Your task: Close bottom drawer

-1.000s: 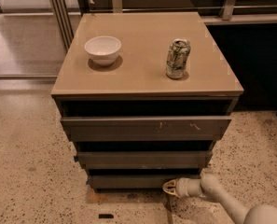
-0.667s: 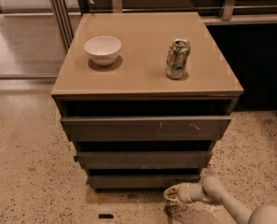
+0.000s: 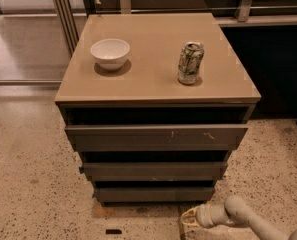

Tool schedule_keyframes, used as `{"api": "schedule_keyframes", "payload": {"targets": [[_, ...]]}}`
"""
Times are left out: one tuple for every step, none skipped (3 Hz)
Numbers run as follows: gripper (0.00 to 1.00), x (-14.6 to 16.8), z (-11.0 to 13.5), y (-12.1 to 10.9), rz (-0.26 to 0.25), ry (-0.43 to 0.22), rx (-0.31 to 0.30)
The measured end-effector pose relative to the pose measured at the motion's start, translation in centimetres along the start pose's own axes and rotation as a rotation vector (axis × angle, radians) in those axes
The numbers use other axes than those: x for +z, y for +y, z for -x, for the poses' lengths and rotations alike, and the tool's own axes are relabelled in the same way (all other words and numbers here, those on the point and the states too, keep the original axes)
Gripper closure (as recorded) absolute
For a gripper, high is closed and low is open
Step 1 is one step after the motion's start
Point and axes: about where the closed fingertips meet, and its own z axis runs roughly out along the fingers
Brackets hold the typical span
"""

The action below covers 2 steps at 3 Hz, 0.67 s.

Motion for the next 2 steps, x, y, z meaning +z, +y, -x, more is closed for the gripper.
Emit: {"api": "schedule_keyframes", "payload": {"targets": [[0.81, 0.1, 0.21, 0.3, 0.005, -0.003, 0.0], [0.58, 0.11, 0.21, 0.3, 0.005, -0.003, 0.0]]}}
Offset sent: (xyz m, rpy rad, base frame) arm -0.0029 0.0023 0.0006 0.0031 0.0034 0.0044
